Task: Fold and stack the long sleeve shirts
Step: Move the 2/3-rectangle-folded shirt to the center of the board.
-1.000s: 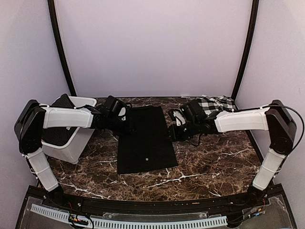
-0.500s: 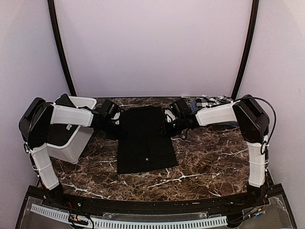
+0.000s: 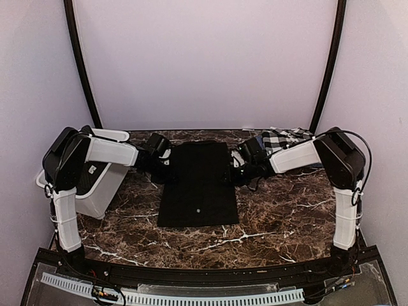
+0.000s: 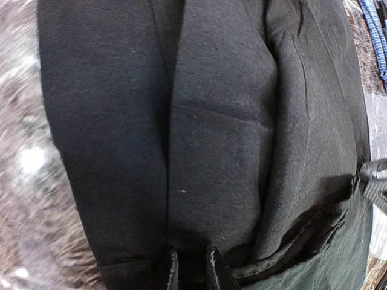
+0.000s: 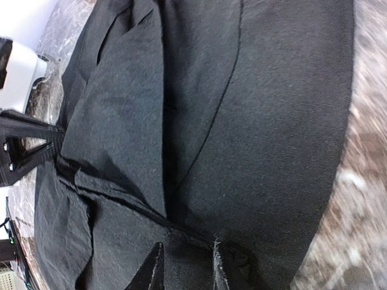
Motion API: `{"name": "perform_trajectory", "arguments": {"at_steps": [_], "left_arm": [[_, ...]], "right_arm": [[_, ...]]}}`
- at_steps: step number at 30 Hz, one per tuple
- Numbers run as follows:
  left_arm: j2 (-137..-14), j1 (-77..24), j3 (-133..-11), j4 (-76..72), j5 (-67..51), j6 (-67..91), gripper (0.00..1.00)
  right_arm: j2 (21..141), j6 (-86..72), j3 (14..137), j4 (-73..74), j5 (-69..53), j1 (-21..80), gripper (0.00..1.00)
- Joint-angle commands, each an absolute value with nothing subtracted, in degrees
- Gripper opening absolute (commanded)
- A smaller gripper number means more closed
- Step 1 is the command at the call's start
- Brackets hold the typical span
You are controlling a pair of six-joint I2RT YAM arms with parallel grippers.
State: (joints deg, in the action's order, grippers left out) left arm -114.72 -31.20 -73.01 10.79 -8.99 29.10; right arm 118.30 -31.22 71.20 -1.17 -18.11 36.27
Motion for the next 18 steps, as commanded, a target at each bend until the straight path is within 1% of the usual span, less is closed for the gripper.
{"name": "perform_trajectory", "arguments": {"at_steps": [1,6,11,15,18], "left_arm": [[-116.93,-33.25,-75.48,12.97,-9.29,28.4,0.16],[-116.86,-33.43,-77.32,15.97,-5.51,29.68,0.16],[-116.46,-32.54,-78.62,17.06,-3.18,30.0,0.18],[-115.34,-32.43,-80.47,17.55,-2.96,29.29,0.24],[-113.32,-32.24,-80.8,18.36,-2.47,28.7,0.31]], "right_arm": [[113.96,-32.98,64.91,-0.83,-15.32,35.42,0.25],[110.78,-33.11,61.33,-2.04,-15.3,33.19,0.26],[110.4,-31.74,63.35,-0.64,-16.59,31.74,0.27],[109.75,-30.45,65.82,1.7,-16.66,31.62,0.28],[108.14,-29.94,66.36,3.44,-16.02,31.63,0.28]]}}
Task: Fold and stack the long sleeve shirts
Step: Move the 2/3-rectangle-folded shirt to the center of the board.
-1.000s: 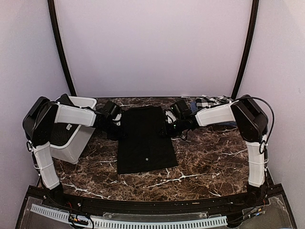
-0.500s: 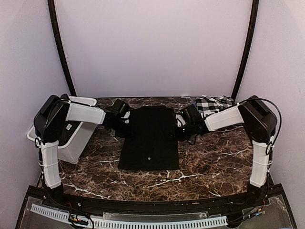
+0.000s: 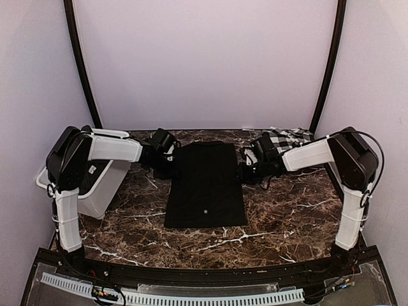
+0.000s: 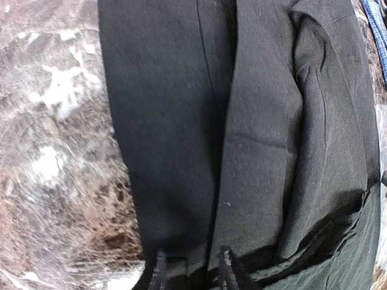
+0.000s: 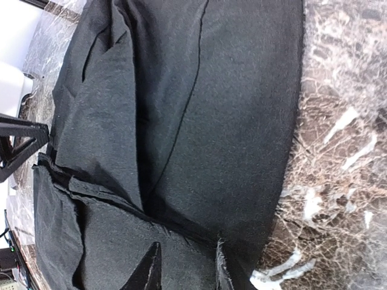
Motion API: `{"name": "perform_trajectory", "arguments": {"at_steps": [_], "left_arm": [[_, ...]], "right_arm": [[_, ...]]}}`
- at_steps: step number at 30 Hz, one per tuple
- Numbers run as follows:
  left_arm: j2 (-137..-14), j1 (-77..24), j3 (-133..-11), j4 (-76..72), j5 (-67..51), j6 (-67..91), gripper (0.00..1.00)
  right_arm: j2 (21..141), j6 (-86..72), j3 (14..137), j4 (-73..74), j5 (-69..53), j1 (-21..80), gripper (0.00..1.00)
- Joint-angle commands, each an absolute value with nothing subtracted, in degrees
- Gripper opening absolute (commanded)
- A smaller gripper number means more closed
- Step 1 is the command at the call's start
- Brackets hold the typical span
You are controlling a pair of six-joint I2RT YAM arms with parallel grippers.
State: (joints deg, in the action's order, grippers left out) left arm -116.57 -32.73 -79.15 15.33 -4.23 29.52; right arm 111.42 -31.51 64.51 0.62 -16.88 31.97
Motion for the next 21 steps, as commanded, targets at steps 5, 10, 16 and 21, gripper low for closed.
{"name": "perform_trajectory", "arguments": {"at_steps": [5,10,16,21], "left_arm": [[-108.84,-31.59,-77.97,19.23,-3.93,28.69,0.38],[-100.18,-31.64,-68.16,18.67,-12.18,30.31,0.39],[-93.77,-32.17,-56.42,16.26,-21.01,33.4,0.37],[-90.97,-34.34,-50.05,17.49,-23.31,35.58,0.35]], "right_arm": [[103.64,-29.37,63.86,5.28,-16.33,31.85,0.29],[96.12,-28.58,56.63,10.12,-16.12,35.22,0.29],[88.74,-32.76,49.01,11.73,-17.97,39.79,0.29],[86.64,-36.66,45.48,12.84,-17.71,44.08,0.29]]}}
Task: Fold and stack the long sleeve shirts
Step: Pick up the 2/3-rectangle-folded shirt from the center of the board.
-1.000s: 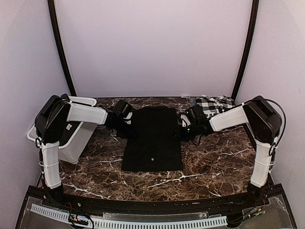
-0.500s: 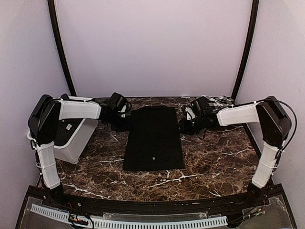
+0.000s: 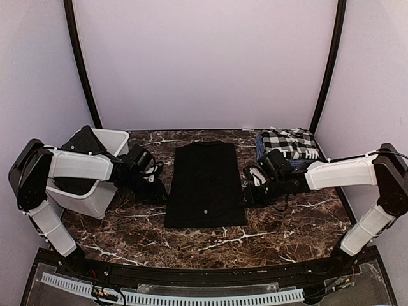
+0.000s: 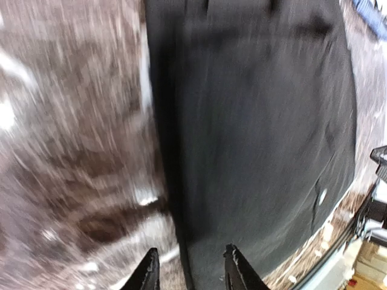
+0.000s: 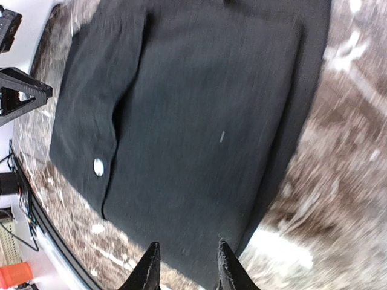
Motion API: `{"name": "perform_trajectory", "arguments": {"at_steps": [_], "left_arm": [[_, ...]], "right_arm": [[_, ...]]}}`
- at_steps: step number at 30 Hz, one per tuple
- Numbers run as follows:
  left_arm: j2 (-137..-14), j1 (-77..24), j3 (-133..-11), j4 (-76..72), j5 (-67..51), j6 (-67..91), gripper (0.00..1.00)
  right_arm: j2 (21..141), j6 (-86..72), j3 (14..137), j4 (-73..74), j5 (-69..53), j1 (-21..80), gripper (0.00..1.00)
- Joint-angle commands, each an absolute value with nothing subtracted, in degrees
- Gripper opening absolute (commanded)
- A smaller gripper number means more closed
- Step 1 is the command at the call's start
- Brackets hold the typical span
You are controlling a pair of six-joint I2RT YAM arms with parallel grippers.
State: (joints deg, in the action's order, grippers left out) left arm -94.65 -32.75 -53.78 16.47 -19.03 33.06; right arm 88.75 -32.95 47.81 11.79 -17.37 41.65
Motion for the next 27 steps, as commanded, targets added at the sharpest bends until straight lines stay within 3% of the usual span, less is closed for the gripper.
{"name": "perform_trajectory", "arguments": {"at_steps": [1,11,27], "left_arm": [[-90.57,-34.53,-49.33,17.66,-23.43,35.9,0.35],[-86.92,-36.75,-40.84,17.73,-27.0,38.35,0.34],[-90.07,-38.94,-39.24,12.68,-29.14,42.97,0.31]], "right_arm": [[86.26,-37.27,44.7,13.06,-17.55,44.52,0.29],[86.8,-40.76,38.54,9.53,-18.68,45.71,0.26],[87.71,-42.72,36.61,6.69,-17.43,45.72,0.23]]}}
